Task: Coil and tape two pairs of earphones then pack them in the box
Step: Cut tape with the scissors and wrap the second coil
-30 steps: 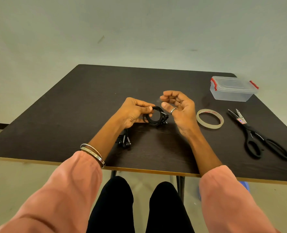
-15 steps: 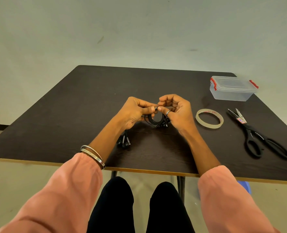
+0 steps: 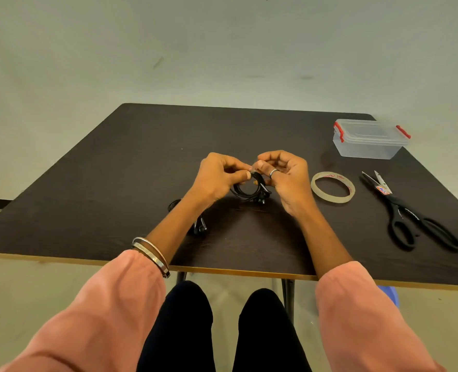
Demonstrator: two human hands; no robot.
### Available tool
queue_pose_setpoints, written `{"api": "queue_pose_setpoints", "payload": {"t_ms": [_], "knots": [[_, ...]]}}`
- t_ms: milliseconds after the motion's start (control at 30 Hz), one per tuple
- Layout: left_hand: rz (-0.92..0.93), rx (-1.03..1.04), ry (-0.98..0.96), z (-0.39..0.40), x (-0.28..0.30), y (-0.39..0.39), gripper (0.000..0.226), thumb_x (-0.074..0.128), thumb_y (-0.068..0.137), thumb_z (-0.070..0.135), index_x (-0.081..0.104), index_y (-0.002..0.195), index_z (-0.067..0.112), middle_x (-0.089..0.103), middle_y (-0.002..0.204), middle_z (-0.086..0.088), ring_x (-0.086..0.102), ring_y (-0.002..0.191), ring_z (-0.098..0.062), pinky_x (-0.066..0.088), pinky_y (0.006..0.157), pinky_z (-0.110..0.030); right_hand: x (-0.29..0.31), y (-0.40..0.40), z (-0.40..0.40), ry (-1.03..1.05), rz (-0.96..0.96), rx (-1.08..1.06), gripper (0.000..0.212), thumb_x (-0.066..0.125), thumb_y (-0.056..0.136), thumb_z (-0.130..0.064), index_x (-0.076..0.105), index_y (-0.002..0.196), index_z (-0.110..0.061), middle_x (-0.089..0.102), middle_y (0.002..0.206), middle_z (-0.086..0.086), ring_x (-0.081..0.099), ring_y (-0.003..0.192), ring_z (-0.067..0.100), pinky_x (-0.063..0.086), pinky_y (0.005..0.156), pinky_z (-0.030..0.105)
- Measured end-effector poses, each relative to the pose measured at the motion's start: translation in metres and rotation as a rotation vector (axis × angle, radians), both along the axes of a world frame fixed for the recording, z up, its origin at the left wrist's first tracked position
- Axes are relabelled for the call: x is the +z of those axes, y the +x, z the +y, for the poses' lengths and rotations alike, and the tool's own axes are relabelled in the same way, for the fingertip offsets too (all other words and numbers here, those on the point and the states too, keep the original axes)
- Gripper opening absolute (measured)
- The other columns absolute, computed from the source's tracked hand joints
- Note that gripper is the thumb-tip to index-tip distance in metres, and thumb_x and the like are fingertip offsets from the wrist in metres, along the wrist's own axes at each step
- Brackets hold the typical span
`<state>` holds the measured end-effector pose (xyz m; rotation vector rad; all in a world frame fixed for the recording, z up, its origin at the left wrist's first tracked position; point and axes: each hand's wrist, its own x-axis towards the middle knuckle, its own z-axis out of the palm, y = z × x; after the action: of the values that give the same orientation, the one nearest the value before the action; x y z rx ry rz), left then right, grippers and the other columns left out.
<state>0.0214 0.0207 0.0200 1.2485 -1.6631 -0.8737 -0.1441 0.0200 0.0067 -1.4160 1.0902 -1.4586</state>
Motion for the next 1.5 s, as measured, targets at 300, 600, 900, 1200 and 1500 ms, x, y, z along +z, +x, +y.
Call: {"api": "queue_pose_setpoints", "payload": {"t_ms": [300,600,900,1200,1500], "knots": [[-0.226,-0.035,-0.363,0.01,-0.002,-0.009,0.037,0.068,0.085,0.007,0.066,0.121,0.015,0.073,0.091,-0.001,0.068,0.087,-0.011,0.052,0.085,-0.021,-0.001,0.0,-0.001,0.13,-0.056,-0.078,0.006,0.069,0.083,-0.002,0.071,0.088,-0.004,0.074,0.08,0.013,0.072,0.077,0.028,0.059,0.074,0.044],[-0.743,0.005,-0.813,0.013,-0.005,-0.012,0.022,0.066,0.085,-0.002,0.069,0.106,-0.004,0.066,0.09,-0.018,0.062,0.078,-0.033,0.054,0.057,-0.045,0.0,-0.002,-0.005,0.304,-0.236,-0.047,0.048,0.069,0.082,0.002,0.049,0.125,-0.007,0.072,0.089,0.022,0.07,0.088,0.037,0.058,0.083,0.046],[-0.817,0.04,-0.721,0.007,0.004,-0.014,0.014,0.069,0.082,-0.002,0.068,0.095,-0.006,0.065,0.091,-0.02,0.062,0.084,-0.038,0.053,0.066,-0.042,0.004,-0.01,-0.003,0.148,-0.039,0.13,0.102,0.082,0.063,0.001,0.031,0.144,-0.033,0.053,0.123,0.008,0.07,0.09,0.022,0.059,0.081,0.037],[-0.745,-0.143,-0.214,-0.005,0.014,-0.018,0.02,0.045,0.097,0.014,0.057,0.082,0.008,0.055,0.077,-0.004,0.051,0.075,-0.022,0.041,0.079,-0.022,0.005,-0.012,0.004,-0.279,0.56,0.055,0.08,0.067,0.072,0.009,0.041,0.139,-0.027,0.042,0.127,0.003,0.059,0.093,0.007,0.052,0.075,0.016],[-0.24,-0.254,0.265,-0.009,0.022,0.001,0.024,0.052,0.095,0.015,0.066,0.078,0.004,0.05,0.075,-0.011,0.04,0.07,-0.02,0.033,0.069,-0.032,0.004,-0.007,0.005,-0.436,0.628,0.011,0.044,0.07,0.072,0.004,0.059,0.11,-0.013,0.055,0.112,0.001,0.06,0.085,0.012,0.051,0.075,0.018]]}}
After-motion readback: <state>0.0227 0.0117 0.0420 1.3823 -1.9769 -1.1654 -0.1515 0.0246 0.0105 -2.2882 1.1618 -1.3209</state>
